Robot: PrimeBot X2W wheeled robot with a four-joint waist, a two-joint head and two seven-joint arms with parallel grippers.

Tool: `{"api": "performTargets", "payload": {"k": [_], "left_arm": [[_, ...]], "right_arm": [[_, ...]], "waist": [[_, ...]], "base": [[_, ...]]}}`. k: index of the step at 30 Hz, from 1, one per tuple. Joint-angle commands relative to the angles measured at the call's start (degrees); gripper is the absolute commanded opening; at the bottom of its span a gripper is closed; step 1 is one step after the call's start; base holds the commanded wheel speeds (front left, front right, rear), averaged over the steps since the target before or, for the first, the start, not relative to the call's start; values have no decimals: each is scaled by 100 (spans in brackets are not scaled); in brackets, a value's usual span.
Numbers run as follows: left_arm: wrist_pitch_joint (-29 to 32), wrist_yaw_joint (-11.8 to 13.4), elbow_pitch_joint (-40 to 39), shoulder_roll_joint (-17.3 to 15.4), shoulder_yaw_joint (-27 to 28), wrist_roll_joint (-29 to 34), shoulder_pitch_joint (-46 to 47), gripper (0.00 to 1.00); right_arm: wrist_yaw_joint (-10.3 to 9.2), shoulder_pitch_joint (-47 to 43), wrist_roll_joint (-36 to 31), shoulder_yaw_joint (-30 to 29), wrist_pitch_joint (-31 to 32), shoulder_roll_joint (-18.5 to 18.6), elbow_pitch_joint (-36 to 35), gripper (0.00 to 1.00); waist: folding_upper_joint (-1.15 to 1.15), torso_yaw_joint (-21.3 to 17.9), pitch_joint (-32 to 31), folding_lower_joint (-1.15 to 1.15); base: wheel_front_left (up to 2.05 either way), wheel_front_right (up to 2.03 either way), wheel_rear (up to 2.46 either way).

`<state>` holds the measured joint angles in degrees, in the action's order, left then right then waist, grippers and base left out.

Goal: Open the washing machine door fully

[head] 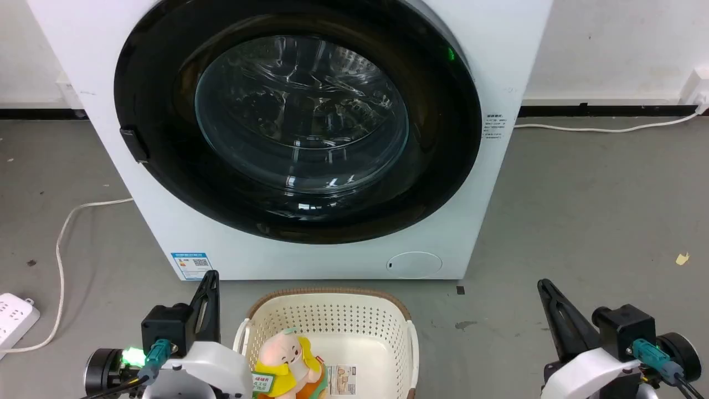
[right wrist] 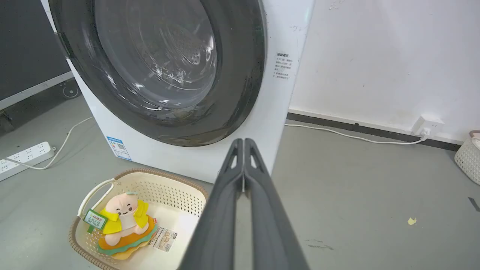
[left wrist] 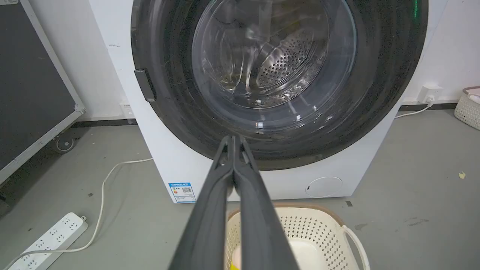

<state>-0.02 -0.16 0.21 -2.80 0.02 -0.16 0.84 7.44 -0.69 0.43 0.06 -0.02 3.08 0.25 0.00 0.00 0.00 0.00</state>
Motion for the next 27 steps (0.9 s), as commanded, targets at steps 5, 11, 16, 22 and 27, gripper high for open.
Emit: {"api": "performTargets", "payload": {"k": [5, 11, 16, 22, 27], "left_arm": [[2, 16, -21, -8, -2, 16, -84, 0], [2, 16, -21, -8, -2, 16, -84, 0], [2, 16, -21, -8, -2, 16, -84, 0], [2, 16, -21, -8, -2, 16, -84, 0], [2, 16, -21, -8, -2, 16, -84, 0]], "right_arm": [[5, 69, -43, -6, 2, -20, -25, 0], [5, 69, -43, -6, 2, -20, -25, 0], [5, 69, -43, -6, 2, -20, -25, 0], [5, 69, -43, -6, 2, -20, -25, 0], [5, 69, -43, -6, 2, -20, -25, 0]], "waist": [[0, 0, 0, 0], [0, 0, 0, 0], [0, 0, 0, 0], [0, 0, 0, 0], [0, 0, 0, 0]], "base": [[0, 0, 0], [0, 0, 0], [0, 0, 0], [0, 0, 0], [0, 0, 0]]}}
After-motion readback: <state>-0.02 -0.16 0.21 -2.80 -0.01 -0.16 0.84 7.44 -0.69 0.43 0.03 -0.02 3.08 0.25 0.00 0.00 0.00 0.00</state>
